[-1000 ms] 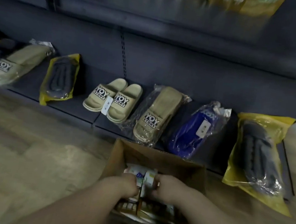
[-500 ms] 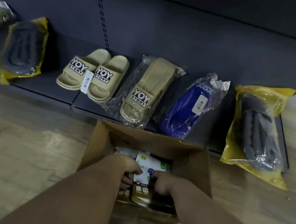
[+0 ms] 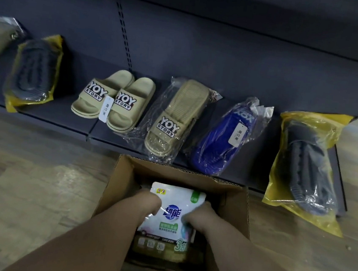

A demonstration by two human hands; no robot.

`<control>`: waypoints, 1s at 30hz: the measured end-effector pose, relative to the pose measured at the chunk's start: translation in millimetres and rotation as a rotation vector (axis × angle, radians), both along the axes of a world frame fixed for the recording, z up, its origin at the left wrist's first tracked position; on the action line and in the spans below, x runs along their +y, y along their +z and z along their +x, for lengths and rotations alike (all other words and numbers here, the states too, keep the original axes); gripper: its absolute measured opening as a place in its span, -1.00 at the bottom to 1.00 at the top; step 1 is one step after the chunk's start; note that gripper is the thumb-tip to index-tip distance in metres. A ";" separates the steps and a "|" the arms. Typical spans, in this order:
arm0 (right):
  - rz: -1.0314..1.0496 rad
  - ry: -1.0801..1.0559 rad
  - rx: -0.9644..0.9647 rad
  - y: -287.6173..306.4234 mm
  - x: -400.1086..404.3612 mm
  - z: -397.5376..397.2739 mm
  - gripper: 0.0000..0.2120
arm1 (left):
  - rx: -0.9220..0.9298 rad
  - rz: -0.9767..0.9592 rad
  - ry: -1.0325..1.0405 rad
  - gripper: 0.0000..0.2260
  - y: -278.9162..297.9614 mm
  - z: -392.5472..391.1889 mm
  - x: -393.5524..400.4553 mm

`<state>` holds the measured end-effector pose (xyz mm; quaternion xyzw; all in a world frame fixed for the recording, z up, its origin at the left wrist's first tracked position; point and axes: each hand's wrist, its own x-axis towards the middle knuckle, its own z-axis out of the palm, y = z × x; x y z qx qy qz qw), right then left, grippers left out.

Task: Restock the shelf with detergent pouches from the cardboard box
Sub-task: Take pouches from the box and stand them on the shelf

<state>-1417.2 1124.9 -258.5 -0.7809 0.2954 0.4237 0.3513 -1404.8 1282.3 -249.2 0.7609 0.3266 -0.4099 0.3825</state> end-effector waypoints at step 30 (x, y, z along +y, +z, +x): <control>0.495 -0.240 -0.442 140.4 -21.9 7.2 -0.73 | -0.498 -0.435 0.246 -0.87 138.8 21.2 19.5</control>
